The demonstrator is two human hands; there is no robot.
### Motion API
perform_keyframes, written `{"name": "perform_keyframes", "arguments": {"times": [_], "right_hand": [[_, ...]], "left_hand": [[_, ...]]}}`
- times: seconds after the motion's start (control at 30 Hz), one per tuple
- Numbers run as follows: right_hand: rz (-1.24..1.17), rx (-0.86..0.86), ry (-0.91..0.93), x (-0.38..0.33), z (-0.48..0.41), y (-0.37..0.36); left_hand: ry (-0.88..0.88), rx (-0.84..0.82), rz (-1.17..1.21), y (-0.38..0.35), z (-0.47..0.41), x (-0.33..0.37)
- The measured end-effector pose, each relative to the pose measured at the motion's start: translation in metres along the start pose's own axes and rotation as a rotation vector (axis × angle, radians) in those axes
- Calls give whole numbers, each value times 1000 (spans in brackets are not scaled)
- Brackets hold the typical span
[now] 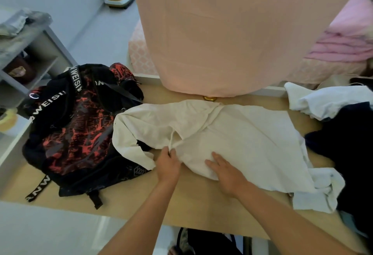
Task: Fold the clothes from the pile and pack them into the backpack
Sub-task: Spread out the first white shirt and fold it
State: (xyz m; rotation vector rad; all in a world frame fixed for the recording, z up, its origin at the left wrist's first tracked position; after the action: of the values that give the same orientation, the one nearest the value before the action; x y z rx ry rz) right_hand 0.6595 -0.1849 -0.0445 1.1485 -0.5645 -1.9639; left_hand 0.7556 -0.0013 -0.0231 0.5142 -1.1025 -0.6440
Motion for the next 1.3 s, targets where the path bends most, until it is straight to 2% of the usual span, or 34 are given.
{"name": "perform_keyframes", "arguments": {"times": [0.1, 0.2, 0.3, 0.4, 0.47, 0.5, 0.53, 0.6, 0.63, 0.73, 0.83, 0.93, 0.97, 1.1, 1.2, 1.3], "right_hand": [[-22, 5, -4, 5, 3, 3], [-29, 21, -16, 7, 4, -1], [20, 128, -16, 3, 3, -5], [114, 153, -16, 0, 6, 1], [69, 25, -34, 4, 11, 4], [45, -73, -45, 6, 14, 5], [27, -174, -59, 6, 17, 6], [-30, -272, -88, 6, 19, 11], [-69, -242, -82, 5, 17, 16], [-92, 2, -27, 7, 0, 38], [-79, 144, 15, 9, -27, 61], [-19, 186, 42, 8, -56, 82], [19, 199, 45, 7, -68, 88], [125, 182, 60, 5, -112, 102], [138, 151, 14, 9, -138, 105], [4, 248, -28, 14, -155, 113]], "left_hand": [[166, -17, 282, 21, -6, 4], [134, -118, 254, 34, -5, 2], [-42, -74, -123, 37, -2, -9], [-152, -14, -302, 44, -4, -22], [-187, -73, -513, 46, -7, -33], [-246, -95, -755, 41, -9, -42], [-243, -140, -870, 41, -4, -43], [-389, -137, -1015, 39, 3, -36], [-513, -77, -1061, 35, 2, -29], [-834, 89, -1008, 22, -4, -10], [-968, -69, -1141, 9, -20, 4], [-909, -223, -1364, 5, -40, 0], [-905, -216, -1382, 5, -48, -4], [-953, -198, -1175, 8, -64, -4], [-687, -85, -838, 18, -70, 24], [-461, 186, -524, 39, -92, 61]]}}
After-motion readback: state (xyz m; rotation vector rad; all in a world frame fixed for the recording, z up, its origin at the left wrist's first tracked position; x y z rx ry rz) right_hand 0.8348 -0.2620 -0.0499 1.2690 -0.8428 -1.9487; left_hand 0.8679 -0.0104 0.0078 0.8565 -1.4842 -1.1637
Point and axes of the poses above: each hand's wrist, its own z-axis away from the middle knuckle, its own y-axis out of the back of the hand, x = y × z, the point moved 1 cm from there along -z, towards the middle knuckle, and after that the axes turned 14 degrees about -z, right-handed, at the moved point
